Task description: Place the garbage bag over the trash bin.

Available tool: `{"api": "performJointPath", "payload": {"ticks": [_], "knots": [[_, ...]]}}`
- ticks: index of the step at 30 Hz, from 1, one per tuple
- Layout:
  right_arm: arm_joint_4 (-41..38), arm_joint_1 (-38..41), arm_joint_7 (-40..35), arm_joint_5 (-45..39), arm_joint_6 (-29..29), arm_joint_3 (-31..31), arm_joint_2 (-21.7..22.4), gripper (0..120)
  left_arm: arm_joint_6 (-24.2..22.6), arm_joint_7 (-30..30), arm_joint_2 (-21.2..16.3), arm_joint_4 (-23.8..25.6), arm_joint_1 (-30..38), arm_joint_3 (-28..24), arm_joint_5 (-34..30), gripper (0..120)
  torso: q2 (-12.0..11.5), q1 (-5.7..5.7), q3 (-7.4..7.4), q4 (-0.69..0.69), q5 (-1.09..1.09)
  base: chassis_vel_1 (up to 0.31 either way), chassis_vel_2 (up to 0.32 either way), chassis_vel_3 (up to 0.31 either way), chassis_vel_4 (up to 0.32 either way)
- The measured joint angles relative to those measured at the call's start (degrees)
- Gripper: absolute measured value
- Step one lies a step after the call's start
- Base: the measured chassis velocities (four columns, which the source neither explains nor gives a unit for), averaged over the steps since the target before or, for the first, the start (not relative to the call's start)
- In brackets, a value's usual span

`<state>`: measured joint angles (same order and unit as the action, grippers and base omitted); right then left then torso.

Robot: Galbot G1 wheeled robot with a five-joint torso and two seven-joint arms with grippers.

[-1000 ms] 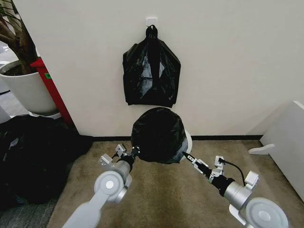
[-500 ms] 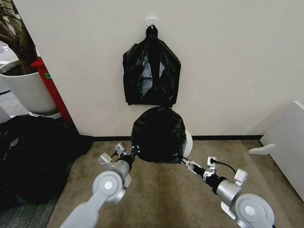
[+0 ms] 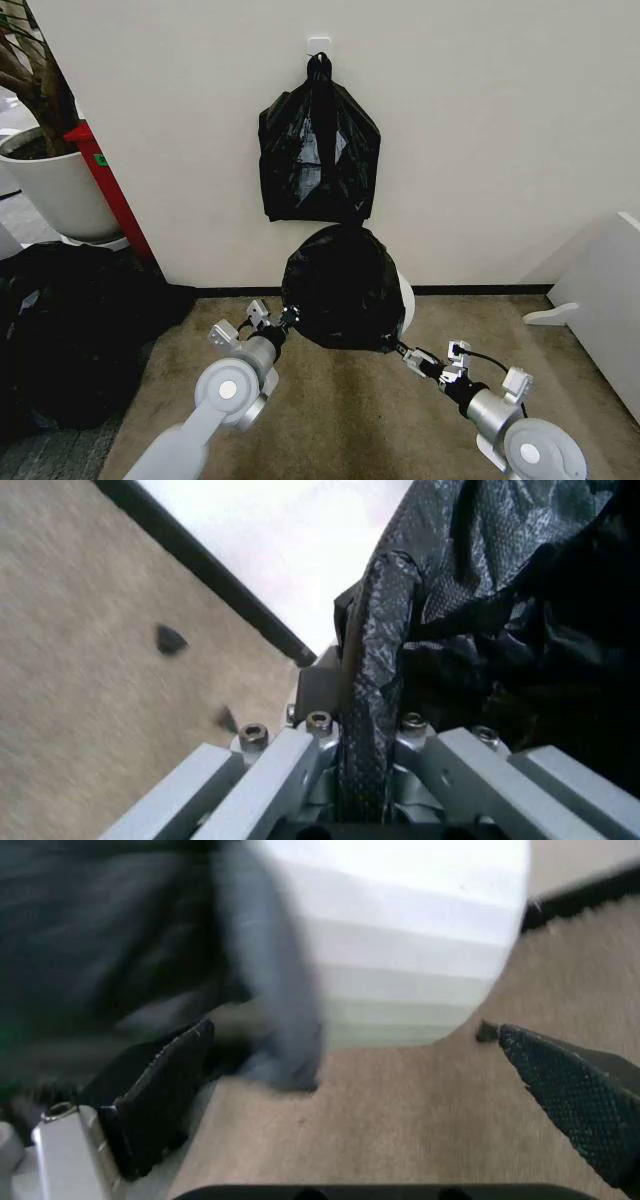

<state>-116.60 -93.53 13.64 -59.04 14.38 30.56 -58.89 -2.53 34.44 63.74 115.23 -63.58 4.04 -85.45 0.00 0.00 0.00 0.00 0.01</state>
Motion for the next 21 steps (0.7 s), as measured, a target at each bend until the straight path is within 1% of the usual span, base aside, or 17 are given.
{"api": "performJointPath", "payload": {"ticks": [1,2,3,6,7,8,9,10,12,13,15,16,17,18,19,20,21], "knots": [[-1.4,-2.7,3.9,3.9,-3.8,0.3,0.0,100,-0.2,-0.3,-0.2,-0.8,0.0,-0.1,2.7,1,0.0,0.00,0.00,-0.01,-0.01,0.000,0.000,0.000,0.000],[-2.6,-4.1,4.9,6.5,-5.8,0.3,-0.1,100,-0.2,-1.0,-0.3,-1.3,-0.1,-0.3,4.7,1,0.0,0.00,0.00,-0.02,0.00,0.000,0.000,0.000,0.000],[-2.6,-4.1,4.9,6.5,-5.8,0.3,-0.1,100,-0.2,-1.0,-0.3,-1.3,-0.1,-0.3,4.7,1,0.0,0.00,0.00,-0.02,0.00,0.000,0.000,0.000,0.000],[-7.2,-6.0,3.4,13.1,-8.3,1.0,-0.5,100,-0.1,-3.7,-0.4,-2.7,-1.0,-1.6,12.0,1,0.0,0.00,0.00,-0.01,-0.01,0.000,0.000,0.000,0.000],[-10.4,-5.4,0.9,16.5,-8.8,1.3,-0.4,100,0.8,-5.4,-0.4,-3.6,-1.5,-2.6,17.6,1,0.0,0.00,0.00,-0.02,-0.02,0.000,0.000,0.000,0.000],[-12.4,-4.0,-0.2,17.7,-8.7,1.2,-0.1,100,1.4,-6.3,-0.5,-4.1,-1.7,-3.6,21.5,1,0.0,0.00,0.00,-0.02,-0.02,0.000,0.000,0.000,0.000],[-12.4,-4.0,-0.2,17.7,-8.7,1.2,-0.1,100,1.4,-6.3,-0.5,-4.1,-1.7,-3.6,21.5,1,0.0,0.00,0.00,-0.02,-0.02,0.000,0.000,0.000,0.000],[-13.8,-2.6,-1.3,18.3,-8.2,0.9,0.2,100,1.8,-6.8,-0.4,-4.3,-1.8,-4.0,23.3,1,0.0,0.00,0.00,-0.01,0.00,0.000,0.000,0.000,0.000],[-17.5,2.0,-4.8,18.6,-5.4,-0.8,1.5,100,2.6,-8.3,0.0,-4.8,-2.0,-4.9,28.4,1,0.0,0.00,0.00,0.01,-0.02,0.000,0.000,0.000,0.000],[-20.0,5.6,-8.0,18.3,-2.2,-3.0,2.4,96,3.2,-9.2,0.7,-5.4,-2.1,-5.4,31.6,1,0.0,0.00,0.00,0.02,-0.01,0.000,0.000,0.000,0.000],[-22.5,9.6,-13.5,17.9,3.2,-7.7,3.3,89,3.9,-9.6,1.9,-6.2,-1.9,-6.3,35.8,1,0.0,0.00,0.00,0.02,-0.03,0.000,0.000,0.000,0.000],[-22.5,9.6,-13.5,17.9,3.2,-7.7,3.3,89,3.9,-9.6,1.9,-6.2,-1.9,-6.3,35.8,1,0.0,0.00,0.00,0.02,-0.03,0.000,0.000,0.000,0.000],[-23.0,11.4,-17.4,17.5,5.5,-11.3,3.6,84,4.1,-9.7,2.5,-6.6,-1.9,-6.9,37.5,1,0.0,0.00,0.00,0.01,-0.02,0.000,0.000,0.000,0.000],[-23.1,12.5,-20.2,17.4,6.5,-13.7,3.6,82,4.2,-9.7,2.7,-6.7,-1.8,-7.1,38.3,1,0.0,0.00,0.00,-0.01,-0.02,0.000,0.000,0.000,0.000],[-22.7,15.1,-27.2,17.3,7.8,-18.8,3.1,75,4.4,-9.8,3.3,-7.0,-1.8,-7.8,40.3,1,0.0,0.00,0.00,-0.01,-0.02,0.000,0.000,0.000,0.000],[-22.3,16.5,-31.0,17.3,8.1,-21.4,2.7,74,4.4,-9.9,3.6,-7.2,-1.8,-8.0,41.2,1,0.0,0.00,0.00,-0.01,-0.02,0.000,0.000,0.000,0.000],[-21.1,19.4,-37.9,16.8,8.5,-26.5,1.1,68,4.5,-10.0,4.1,-7.4,-1.9,-8.4,42.6,1,0.0,0.00,0.01,-0.01,0.00,0.000,0.000,0.000,0.000]]}}
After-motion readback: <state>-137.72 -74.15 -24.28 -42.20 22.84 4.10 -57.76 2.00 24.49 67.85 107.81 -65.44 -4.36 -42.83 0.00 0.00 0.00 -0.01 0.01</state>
